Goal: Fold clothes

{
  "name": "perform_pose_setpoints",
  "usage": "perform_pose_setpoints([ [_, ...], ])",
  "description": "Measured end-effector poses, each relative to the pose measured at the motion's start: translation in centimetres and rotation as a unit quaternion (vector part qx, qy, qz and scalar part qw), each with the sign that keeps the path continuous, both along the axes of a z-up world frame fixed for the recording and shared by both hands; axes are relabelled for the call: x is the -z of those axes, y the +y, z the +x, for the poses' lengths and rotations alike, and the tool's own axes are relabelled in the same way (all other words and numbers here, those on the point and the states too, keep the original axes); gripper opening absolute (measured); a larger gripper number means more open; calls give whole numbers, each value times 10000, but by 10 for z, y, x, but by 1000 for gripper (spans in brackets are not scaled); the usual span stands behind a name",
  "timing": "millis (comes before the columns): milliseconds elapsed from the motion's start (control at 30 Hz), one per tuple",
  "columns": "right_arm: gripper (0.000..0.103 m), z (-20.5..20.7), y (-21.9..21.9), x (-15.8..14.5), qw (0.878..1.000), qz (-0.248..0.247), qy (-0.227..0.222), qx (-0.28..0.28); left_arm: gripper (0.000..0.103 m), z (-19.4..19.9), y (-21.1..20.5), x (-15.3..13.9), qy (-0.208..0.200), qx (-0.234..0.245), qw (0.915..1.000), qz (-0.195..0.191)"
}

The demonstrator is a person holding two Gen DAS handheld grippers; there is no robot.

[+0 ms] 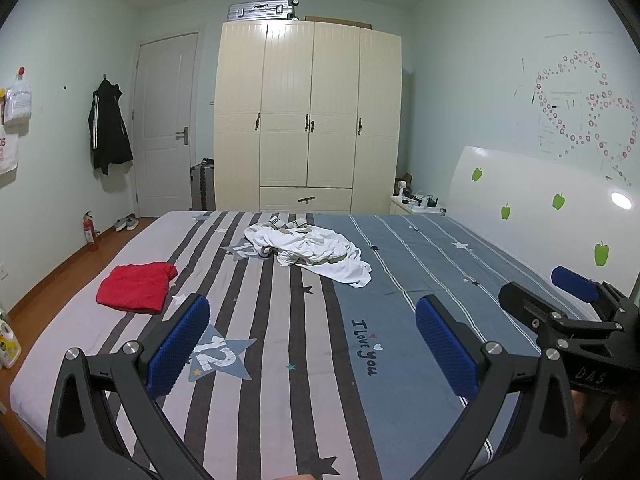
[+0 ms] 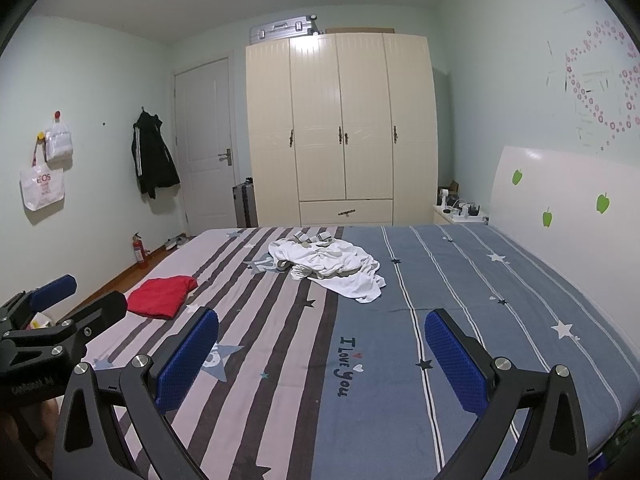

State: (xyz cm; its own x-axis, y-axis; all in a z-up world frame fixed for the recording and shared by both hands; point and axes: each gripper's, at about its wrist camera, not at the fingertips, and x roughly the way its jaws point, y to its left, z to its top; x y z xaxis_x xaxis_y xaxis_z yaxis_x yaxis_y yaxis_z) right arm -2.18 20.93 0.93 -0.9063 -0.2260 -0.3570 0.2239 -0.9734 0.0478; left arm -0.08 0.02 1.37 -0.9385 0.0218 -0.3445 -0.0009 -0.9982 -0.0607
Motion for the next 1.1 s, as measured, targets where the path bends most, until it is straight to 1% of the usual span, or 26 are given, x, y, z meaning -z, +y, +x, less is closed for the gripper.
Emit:
perform_pose_setpoints([
  [600,102,0,1,-1,10000,-28,7,-12,102,-1,-1,-1,0,-2,10000,-7],
  [767,102,0,3,1,10000,-40,-14,1,102,-3,-3,3,-33,11,10000,15],
  [867,102,-1,3,5,10000,4,-12,20,102,-3,-4,9,-11,135,9999,18],
  [933,102,-4,2,9,10000,27,-30,31,102,-4,-4,17,-2,142,9998,-108],
  [1033,102,-15,-1,23,9999,18,-122,9,102,-11,-6,36,20,109,9993,-366],
  [1100,102,-29,-6,42,9997,11,-232,20,102,-21,-13,56,-7,107,9991,-418],
])
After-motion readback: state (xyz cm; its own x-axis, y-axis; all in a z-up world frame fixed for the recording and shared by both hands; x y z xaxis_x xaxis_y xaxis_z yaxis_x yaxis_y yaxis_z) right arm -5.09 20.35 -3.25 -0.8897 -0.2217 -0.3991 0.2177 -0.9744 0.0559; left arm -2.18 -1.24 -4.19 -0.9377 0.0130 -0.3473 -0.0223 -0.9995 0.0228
